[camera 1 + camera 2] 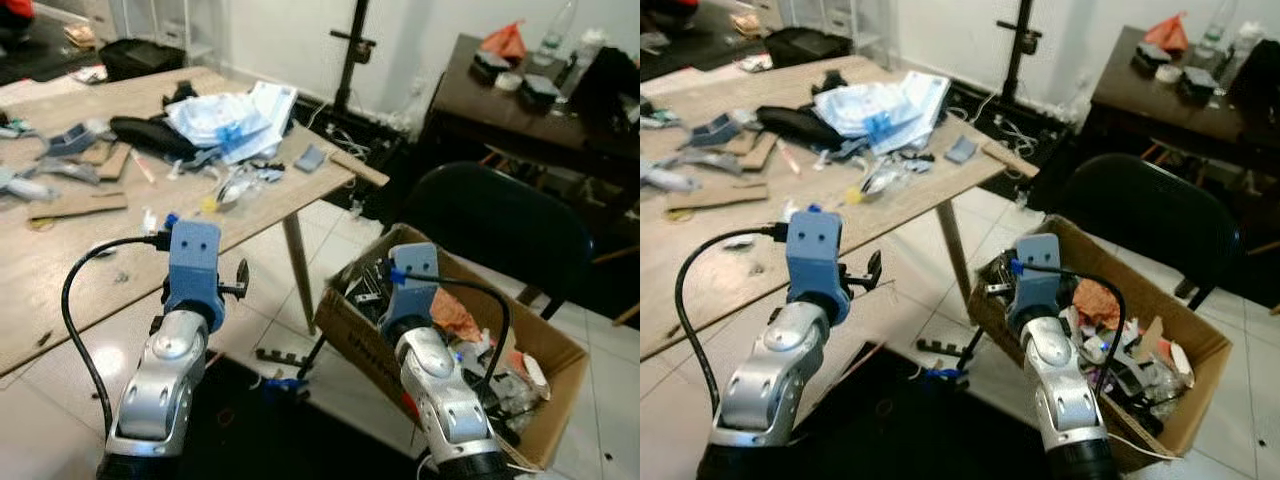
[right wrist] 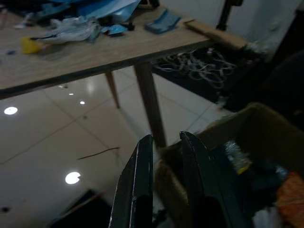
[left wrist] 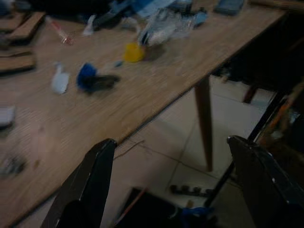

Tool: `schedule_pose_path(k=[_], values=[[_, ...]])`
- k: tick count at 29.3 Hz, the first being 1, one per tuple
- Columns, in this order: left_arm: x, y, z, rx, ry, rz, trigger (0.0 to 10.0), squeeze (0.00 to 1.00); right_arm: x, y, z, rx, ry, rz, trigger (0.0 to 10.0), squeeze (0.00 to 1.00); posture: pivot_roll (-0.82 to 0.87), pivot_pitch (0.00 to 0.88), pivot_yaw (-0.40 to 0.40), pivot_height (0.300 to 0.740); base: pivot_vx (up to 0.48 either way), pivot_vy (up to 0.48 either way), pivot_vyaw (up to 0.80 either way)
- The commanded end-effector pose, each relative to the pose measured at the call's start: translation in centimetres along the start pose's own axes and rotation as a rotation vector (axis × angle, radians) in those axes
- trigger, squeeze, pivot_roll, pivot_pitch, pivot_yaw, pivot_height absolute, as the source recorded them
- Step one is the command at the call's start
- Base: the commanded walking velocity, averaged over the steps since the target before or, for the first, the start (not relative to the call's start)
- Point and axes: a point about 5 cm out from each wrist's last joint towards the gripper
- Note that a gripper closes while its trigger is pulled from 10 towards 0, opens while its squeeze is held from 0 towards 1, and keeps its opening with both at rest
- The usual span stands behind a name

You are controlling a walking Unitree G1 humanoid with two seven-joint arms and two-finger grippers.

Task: Picking trash to rubbish bin

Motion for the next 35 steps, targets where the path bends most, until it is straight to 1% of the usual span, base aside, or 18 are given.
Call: schedule_pose_path(k=[1,3,6,8,10,13,16,19,20,22,24,26,27,28,29,30,34,35], values=[[-0.6,0.1,0.3,-0.022,-0.028,-0.026,10.0,0.0,-1.0,0.5,1.1,-0.038,0.002,-0.032,10.0,0.0,0.15,0.087,-0.07,0.74,0.0,0.0,0.0],[-0.9,0.0,0.7,-0.032,-0.044,-0.041,10.0,0.0,-1.5,0.7,1.6,-0.055,-0.01,-0.052,10.0,0.0,0.15,0.096,-0.071,0.74,0.0,0.0,0.0],[-0.9,-0.3,1.0,-0.041,-0.028,-0.042,10.0,0.0,-2.1,0.8,2.2,-0.08,-0.013,-0.084,10.0,0.0,0.13,0.104,-0.062,0.74,0.0,0.0,0.0],[-0.9,-0.3,1.1,-0.042,-0.039,-0.043,10.0,0.0,-2.2,0.8,2.3,-0.087,-0.013,-0.087,10.0,0.0,0.13,0.104,-0.062,0.74,0.0,0.0,0.0],[-0.7,-0.4,1.3,-0.056,-0.031,-0.04,10.0,0.0,-2.1,0.7,2.3,-0.087,-0.021,-0.087,10.0,0.0,0.13,0.114,-0.056,0.74,0.0,0.0,0.0],[-0.5,-0.8,1.8,-0.082,-0.032,-0.043,10.0,0.0,-2.2,0.8,2.5,-0.089,-0.023,-0.09,10.0,0.0,0.13,0.116,-0.048,0.74,0.0,0.0,0.0],[-0.7,-1.1,2.3,-0.105,-0.086,-0.059,10.0,0.0,-2.5,1.0,2.9,-0.12,-0.025,-0.1,10.0,0.0,0.14,0.116,-0.026,0.74,0.0,-0.48,0.0],[-0.7,-1.3,2.5,-0.1,-0.087,-0.057,10.0,0.0,-2.5,1.1,3.1,-0.13,-0.026,-0.1,10.0,0.0,0.13,0.115,-0.019,0.74,0.0,-0.48,0.0],[-0.9,-1.4,2.4,-0.082,-0.061,-0.065,10.0,0.0,-2.4,1.1,3.1,-0.13,-0.027,-0.098,10.0,0.0,0.13,0.115,-0.019,0.74,0.0,0.0,0.0],[-1.2,-1.7,2.2,-0.048,-0.076,-0.086,10.0,0.0,-2.3,1.1,2.9,-0.116,-0.027,-0.092,10.0,0.0,0.13,0.12,-0.01,0.74,0.0,0.0,0.0],[-1.3,-1.7,2.3,-0.056,-0.083,-0.081,10.0,0.0,-2.3,1.1,2.7,-0.103,-0.03,-0.088,10.0,0.0,0.13,0.122,-0.009,0.74,0.0,0.0,0.0],[-1.0,-1.5,2.3,-0.06,-0.073,-0.045,10.0,0.0,-2.2,1.1,2.5,-0.092,-0.036,-0.086,10.0,0.0,0.13,0.119,-0.012,0.74,0.0,0.0,0.0],[-1.0,-1.5,2.3,-0.06,-0.073,-0.045,10.0,0.0,-2.2,1.1,2.5,-0.092,-0.036,-0.086,10.0,0.0,0.13,0.119,-0.012,0.74,0.0,0.0,0.0],[-1.0,-1.3,1.9,-0.028,-0.01,-0.037,10.0,0.0,-2.1,0.9,2.1,-0.061,0.008,-0.08,10.0,0.0,0.13,0.116,-0.016,0.74,0.0,0.0,0.0],[-1.0,-1.3,1.9,-0.028,-0.01,-0.037,10.0,0.0,-2.1,0.9,2.1,-0.061,0.008,-0.08,10.0,0.0,0.13,0.116,-0.016,0.74,0.0,0.0,0.0],[-1.2,-1.2,1.7,-0.01,0.014,-0.041,10.0,0.0,-2.0,0.9,1.9,-0.047,0.033,-0.078,10.0,0.0,0.13,0.116,-0.016,0.74,0.0,0.0,0.0],[-1.3,-1.0,1.5,0.007,0.0,-0.029,10.0,0.0,-1.9,0.6,1.6,-0.01,0.056,-0.081,10.0,0.0,0.13,0.124,-0.041,0.74,0.0,0.0,0.8],[-1.5,-0.8,1.1,0.037,0.011,-0.043,10.0,0.0,-1.9,0.4,1.3,0.008,0.069,-0.079,10.0,0.0,0.13,0.119,-0.048,0.74,0.0,0.0,0.8]])
Point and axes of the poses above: a point about 5 cm out from each wrist's last joint towards the gripper, its own y axis pointing back from the gripper into the wrist, its own x axis along the axis of the wrist's last joint, z = x × y, and after that the axes turned 8 degrees about y, right-handed
